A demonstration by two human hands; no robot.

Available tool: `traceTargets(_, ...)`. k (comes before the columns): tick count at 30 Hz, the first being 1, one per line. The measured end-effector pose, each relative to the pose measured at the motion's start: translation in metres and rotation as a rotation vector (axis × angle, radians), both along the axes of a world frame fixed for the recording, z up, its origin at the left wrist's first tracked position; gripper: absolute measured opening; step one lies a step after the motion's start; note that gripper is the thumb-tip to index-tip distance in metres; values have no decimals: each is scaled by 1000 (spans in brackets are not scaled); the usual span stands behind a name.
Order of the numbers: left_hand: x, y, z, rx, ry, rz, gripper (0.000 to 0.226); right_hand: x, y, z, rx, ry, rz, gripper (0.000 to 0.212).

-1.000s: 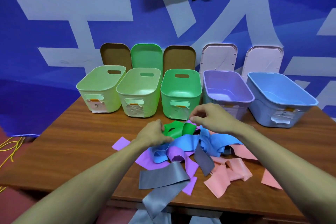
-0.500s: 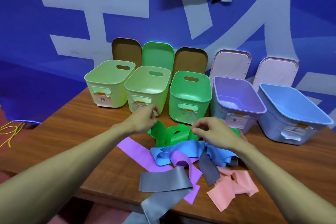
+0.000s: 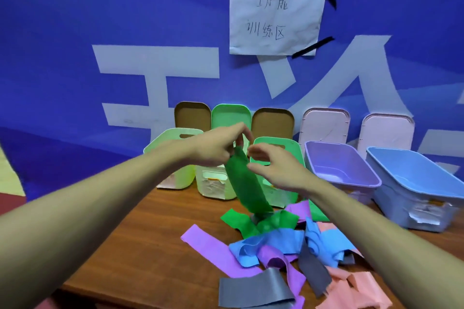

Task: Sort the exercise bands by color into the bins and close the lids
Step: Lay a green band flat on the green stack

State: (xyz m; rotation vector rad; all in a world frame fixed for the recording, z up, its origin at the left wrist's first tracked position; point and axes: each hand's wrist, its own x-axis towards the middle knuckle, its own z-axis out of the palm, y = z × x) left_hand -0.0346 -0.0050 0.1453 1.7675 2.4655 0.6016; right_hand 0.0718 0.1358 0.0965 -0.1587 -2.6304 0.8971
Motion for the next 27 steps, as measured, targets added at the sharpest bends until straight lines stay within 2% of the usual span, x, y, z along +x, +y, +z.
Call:
traceTargets(4, 3, -7, 31, 165, 85, -31, 42, -8, -6, 32, -47, 137, -14, 19)
traceTargets(6, 1, -12, 38, 305, 53, -27, 40, -9, -8, 43, -112, 203, -31, 8)
traceTargets(9, 0, -19, 35, 552, -200, 31, 37, -8, -15, 55, -261, 250, -22, 13)
traceTargets(12, 1, -26, 12, 729, -629, 110, 43, -9, -23, 65, -377, 265, 19, 9)
traceTargets(14, 2, -30, -16, 720, -828, 127, 54, -9, -29, 68, -427, 276, 44, 11)
traceTargets(16, 6, -34, -49, 622, -936, 119, 56, -11, -35, 68, -493, 281, 58, 14)
traceTargets(19, 20, -34, -90, 490, -968, 112, 43, -13, -43, 66, -611, 276, 70, 11)
traceTargets(21, 26, -34, -108, 486, -970, 154, 25, -15, -48, 63, -654, 265, 59, 8)
traceTargets(23, 27, -40, -120, 501, -989, 194, 16, -19, -50, 58, -685, 257, 46, 7)
traceTargets(27, 21, -72, -138, 501, -1030, 265, 22, -32, -54, 41, -783, 215, 14, 13)
